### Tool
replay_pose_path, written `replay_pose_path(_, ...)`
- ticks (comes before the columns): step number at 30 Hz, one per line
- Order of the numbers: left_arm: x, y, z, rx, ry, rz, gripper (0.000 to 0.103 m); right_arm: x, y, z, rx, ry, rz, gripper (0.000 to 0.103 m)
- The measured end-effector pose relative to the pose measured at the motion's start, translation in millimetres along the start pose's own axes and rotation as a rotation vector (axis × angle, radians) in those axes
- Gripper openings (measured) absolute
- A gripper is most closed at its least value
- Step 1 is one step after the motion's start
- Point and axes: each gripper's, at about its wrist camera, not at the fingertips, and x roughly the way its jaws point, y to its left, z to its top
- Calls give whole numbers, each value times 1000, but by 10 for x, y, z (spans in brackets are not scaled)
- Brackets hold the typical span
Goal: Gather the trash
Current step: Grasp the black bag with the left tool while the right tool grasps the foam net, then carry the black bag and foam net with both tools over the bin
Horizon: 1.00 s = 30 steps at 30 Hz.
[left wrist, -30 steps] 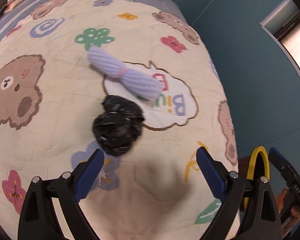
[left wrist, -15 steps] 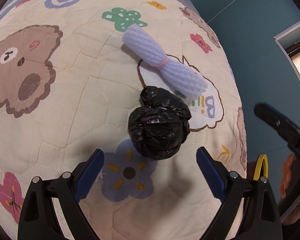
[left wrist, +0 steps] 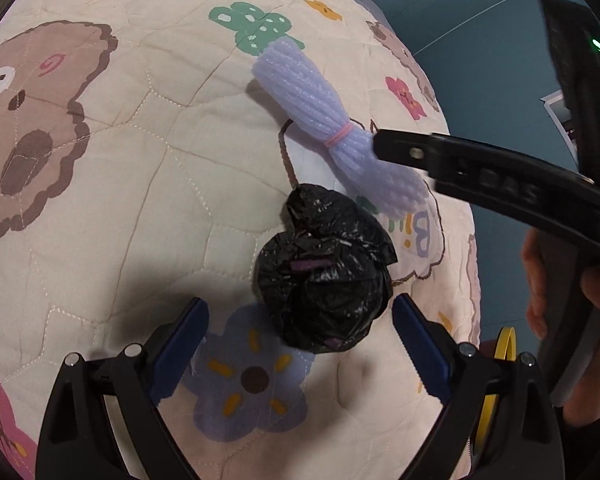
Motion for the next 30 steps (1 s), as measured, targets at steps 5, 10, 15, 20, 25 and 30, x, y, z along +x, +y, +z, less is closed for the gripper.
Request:
replay_pose_path(5, 61, -54, -5, 29, 3, -14, 82, 295, 60, 139, -14, 47, 16, 61)
replay_pose_path(10, 129, -87, -22, 55, 5, 6, 57, 399, 96, 172, -8, 67, 36, 46)
replay_pose_path(15, 181, -117, -40, 52, 18, -8, 34, 406, 222, 139, -46, 73, 62, 38)
replay_pose_path(20, 164, -116, -95, 42, 15, -21, 26, 462, 322, 82, -68, 76, 31, 32)
replay_pose_path(25, 75, -108, -160, 45, 19, -26, 24, 409, 236, 66, -3, 57, 67, 23)
replay_pose_path(30, -76, -165, -230, 68, 12, -25, 24, 217, 147, 51, 46, 16, 107, 20)
